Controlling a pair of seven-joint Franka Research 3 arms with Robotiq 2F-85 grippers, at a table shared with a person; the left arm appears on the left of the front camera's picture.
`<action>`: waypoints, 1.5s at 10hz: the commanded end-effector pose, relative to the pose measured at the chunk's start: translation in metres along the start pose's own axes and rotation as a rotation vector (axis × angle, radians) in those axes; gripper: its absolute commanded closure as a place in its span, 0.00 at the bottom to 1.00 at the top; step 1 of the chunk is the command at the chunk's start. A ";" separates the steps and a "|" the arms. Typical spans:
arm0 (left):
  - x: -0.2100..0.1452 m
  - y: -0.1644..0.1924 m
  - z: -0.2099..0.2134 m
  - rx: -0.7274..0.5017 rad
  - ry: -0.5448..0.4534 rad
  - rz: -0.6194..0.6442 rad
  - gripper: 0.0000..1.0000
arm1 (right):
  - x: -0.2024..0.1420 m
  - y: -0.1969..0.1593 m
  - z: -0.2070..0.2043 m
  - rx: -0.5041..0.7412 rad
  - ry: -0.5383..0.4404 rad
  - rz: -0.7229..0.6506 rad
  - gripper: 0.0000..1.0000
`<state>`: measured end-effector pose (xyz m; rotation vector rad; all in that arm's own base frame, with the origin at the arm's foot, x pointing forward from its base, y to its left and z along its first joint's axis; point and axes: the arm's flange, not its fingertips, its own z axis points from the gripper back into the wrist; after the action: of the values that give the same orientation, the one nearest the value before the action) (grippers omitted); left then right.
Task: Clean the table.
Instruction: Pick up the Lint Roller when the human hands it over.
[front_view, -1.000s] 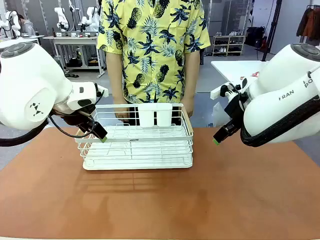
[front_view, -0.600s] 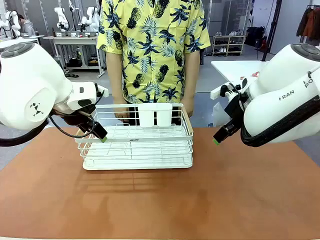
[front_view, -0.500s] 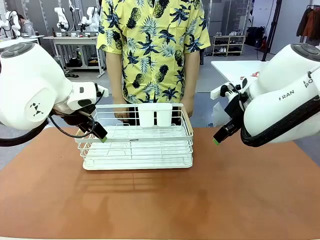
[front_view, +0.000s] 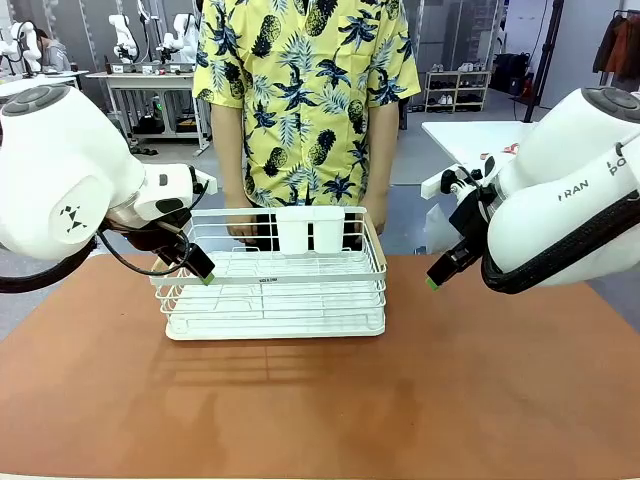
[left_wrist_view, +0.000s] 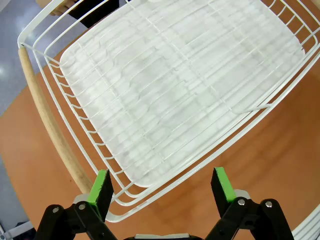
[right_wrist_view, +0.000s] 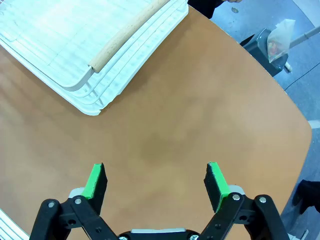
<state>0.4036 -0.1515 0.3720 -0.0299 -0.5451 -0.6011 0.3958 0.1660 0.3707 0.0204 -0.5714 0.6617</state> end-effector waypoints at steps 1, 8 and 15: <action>0.021 0.011 0.024 -0.069 0.011 0.024 0.00 | 0.013 -0.020 0.029 0.129 -0.024 -0.047 0.00; -0.060 0.215 0.168 -0.925 -0.104 0.709 0.00 | -0.056 -0.205 0.131 1.004 -0.113 -0.644 0.00; -0.244 0.259 0.193 -0.918 -0.398 1.070 0.00 | -0.204 -0.265 0.144 1.051 -0.327 -0.974 0.00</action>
<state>0.2866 0.2290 0.4450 -1.2393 -0.4786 0.2578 0.3539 -0.1931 0.4338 1.3162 -0.3684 -0.0813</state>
